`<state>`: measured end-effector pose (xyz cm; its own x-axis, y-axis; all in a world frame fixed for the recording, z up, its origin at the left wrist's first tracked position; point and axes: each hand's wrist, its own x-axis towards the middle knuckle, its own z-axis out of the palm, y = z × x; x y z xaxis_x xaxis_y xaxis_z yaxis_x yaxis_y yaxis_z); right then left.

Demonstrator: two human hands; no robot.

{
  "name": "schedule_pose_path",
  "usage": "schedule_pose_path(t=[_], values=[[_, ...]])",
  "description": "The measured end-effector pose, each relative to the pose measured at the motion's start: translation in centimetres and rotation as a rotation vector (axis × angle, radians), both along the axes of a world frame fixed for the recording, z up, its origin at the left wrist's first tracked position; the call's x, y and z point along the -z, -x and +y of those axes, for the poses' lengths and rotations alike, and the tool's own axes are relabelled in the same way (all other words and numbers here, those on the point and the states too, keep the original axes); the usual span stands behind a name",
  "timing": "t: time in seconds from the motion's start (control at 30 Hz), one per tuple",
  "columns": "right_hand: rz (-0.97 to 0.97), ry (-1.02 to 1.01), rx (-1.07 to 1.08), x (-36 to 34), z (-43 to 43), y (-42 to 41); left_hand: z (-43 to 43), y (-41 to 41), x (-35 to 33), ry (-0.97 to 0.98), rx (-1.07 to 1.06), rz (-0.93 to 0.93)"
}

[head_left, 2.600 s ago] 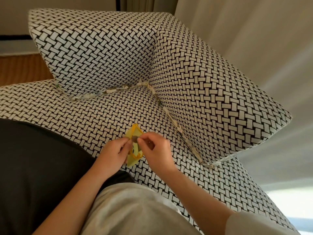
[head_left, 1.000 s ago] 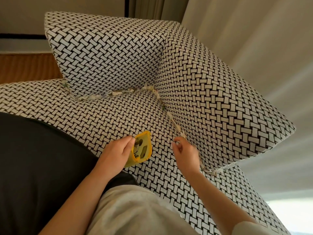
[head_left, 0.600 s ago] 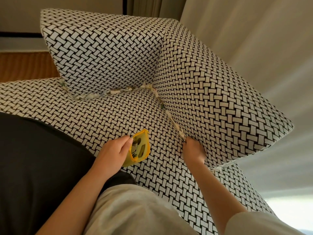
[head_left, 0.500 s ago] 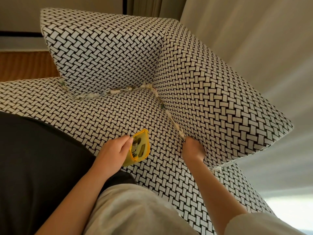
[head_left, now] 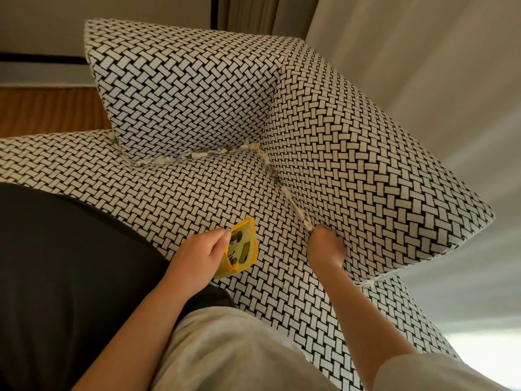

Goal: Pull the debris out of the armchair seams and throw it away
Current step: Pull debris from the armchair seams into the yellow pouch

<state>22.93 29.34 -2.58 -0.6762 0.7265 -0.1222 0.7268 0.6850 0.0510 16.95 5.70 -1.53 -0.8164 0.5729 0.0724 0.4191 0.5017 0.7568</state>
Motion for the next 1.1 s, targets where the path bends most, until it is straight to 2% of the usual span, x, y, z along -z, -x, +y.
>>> schedule_pose_path(t=[0.1, 0.23, 0.27, 0.47, 0.63, 0.77, 0.9, 1.1], values=[[0.181, 0.094, -0.075, -0.7, -0.1, 0.0, 0.1, 0.1, 0.0, -0.004, -0.007, -0.002], [0.587, 0.689, -0.110, -3.5, -2.0, 0.6, 0.2, 0.1, 0.0, -0.003, -0.011, -0.021], [0.637, 0.773, -0.128, -4.3, -2.8, 0.7, 0.2, 0.1, -0.1, 0.001, -0.013, -0.023], [0.691, 0.943, -0.345, -6.3, -6.6, 0.4, 0.2, 0.0, -0.3, 0.029, -0.050, -0.044], [0.609, 0.862, -0.434, -4.2, -8.4, 0.0, 0.2, -0.1, -0.4, 0.013, -0.055, -0.065], [0.672, 0.840, -0.363, -3.4, -7.3, -1.0, 0.2, -0.1, -0.3, 0.042, -0.057, -0.036], [0.613, 0.656, -0.261, -1.7, -4.1, -2.7, 0.3, -0.1, -0.3, 0.021, -0.050, -0.037], [0.349, 0.342, -0.089, 0.7, 0.7, -5.9, 0.3, -0.1, -0.2, 0.002, -0.029, -0.016]])
